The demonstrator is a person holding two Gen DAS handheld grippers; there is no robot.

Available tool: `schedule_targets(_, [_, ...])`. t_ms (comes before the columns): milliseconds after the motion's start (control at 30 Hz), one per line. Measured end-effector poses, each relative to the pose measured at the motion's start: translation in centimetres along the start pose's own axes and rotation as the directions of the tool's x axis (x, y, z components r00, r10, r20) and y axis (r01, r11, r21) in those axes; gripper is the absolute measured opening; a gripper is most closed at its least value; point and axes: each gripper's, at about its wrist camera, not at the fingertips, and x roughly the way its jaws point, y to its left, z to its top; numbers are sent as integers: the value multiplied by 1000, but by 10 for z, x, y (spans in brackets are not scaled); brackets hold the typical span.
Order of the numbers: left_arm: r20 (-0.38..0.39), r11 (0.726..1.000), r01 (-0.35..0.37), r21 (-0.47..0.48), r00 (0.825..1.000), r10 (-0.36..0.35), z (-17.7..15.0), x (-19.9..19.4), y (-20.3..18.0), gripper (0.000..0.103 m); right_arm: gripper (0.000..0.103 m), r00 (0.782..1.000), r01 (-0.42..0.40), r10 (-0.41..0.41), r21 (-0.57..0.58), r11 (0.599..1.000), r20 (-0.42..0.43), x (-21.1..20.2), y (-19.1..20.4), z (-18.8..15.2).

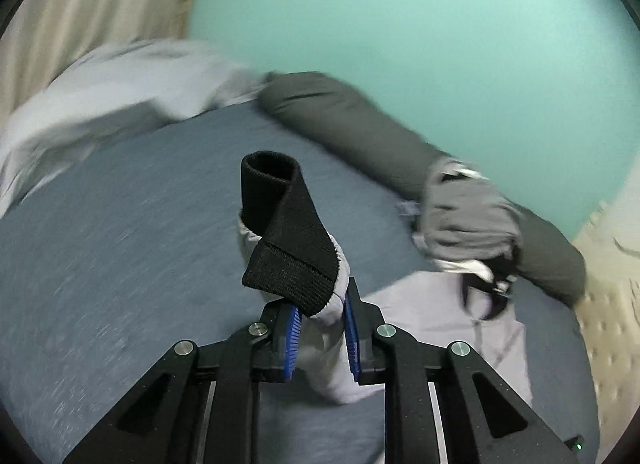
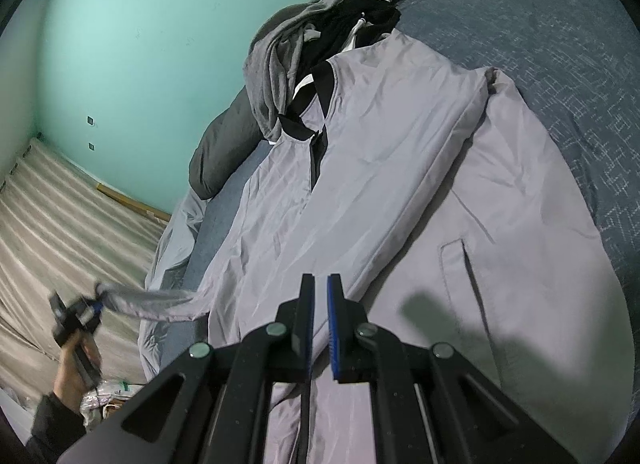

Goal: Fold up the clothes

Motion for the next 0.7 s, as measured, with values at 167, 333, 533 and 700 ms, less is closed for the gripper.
schedule_targets(167, [-42,973,131,188,991,-126,-1,12,-122,19,6,1000,-15,15,17,1000,0,-6,-7,6])
schedule_targets(333, [-136,905,300,301,953,-270,-25,39,-235,19,6,999,-31,30,32,999,16,-16,-15,14])
schedule_targets(533, [-322,784,466,410,878,-353,-117,67,-345,19,6,998,-39,36,61,997,50,-34,-29,26])
schedule_targets(700, [-484,702,515,493,832,-270,-217,101,-385,19,6,997,-31,23,117,993,74,-46,-46,36])
